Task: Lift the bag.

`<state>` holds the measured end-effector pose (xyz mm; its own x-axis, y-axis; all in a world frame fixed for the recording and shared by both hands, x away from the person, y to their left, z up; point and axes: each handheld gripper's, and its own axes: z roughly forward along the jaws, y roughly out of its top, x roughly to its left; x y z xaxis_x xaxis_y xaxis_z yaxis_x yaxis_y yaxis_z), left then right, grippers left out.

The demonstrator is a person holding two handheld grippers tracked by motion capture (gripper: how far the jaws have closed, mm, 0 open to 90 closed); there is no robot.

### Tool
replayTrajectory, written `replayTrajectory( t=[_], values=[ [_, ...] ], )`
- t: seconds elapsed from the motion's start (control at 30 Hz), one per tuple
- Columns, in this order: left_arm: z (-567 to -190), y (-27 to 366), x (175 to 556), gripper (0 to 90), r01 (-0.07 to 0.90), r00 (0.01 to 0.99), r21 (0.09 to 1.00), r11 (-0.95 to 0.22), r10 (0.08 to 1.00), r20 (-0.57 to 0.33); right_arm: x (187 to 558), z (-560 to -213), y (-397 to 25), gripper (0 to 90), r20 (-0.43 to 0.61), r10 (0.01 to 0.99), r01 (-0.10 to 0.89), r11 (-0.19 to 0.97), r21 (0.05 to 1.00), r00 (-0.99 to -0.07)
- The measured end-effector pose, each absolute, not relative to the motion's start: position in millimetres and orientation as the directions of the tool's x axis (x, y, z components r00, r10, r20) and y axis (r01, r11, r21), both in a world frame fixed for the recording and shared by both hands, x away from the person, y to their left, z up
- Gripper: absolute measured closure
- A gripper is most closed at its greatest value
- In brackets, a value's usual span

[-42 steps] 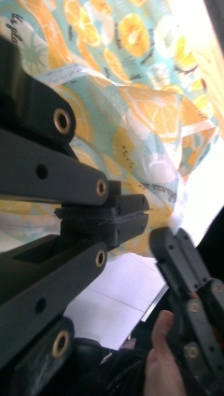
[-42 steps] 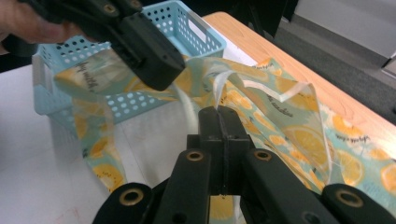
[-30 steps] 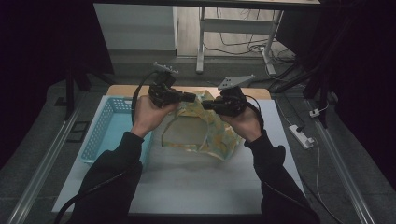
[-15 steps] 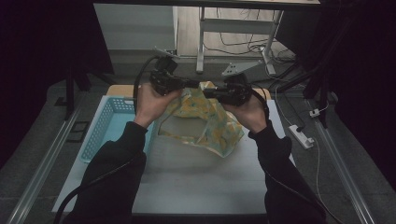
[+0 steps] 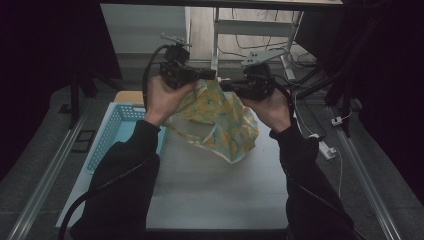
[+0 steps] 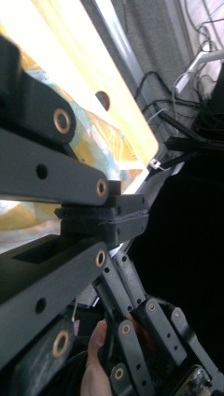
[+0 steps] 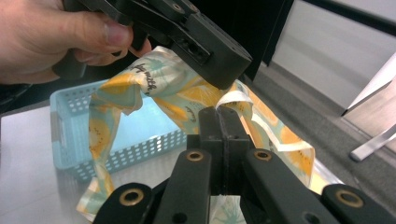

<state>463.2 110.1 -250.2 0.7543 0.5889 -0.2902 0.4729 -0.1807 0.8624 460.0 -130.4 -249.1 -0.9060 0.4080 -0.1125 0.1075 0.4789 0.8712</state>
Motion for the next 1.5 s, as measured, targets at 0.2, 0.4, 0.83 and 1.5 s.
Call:
replayTrajectory(
  t=[0.2,0.4,0.83,1.5],
  values=[
    [-241,110,464,89.7,0.458,0.755,0.875,-0.155,0.588,-0.290,458,-235,-131,90.0,-0.130,0.416,0.089,0.469,0.879,-0.900],
    [-238,109,467,89.7,0.455,0.750,0.879,-0.145,0.594,-0.290,461,-234,-133,90.0,-0.125,0.432,0.098,0.459,0.883,-0.893],
    [-225,108,464,89.7,0.427,0.754,0.894,-0.139,0.600,-0.267,453,-208,-129,90.0,-0.179,0.442,0.054,0.465,0.884,-0.879],
    [-297,105,491,88.6,0.521,0.712,0.830,-0.199,0.638,-0.294,486,-286,-123,89.5,-0.063,0.456,0.192,0.490,0.850,-0.888]
  ],
)
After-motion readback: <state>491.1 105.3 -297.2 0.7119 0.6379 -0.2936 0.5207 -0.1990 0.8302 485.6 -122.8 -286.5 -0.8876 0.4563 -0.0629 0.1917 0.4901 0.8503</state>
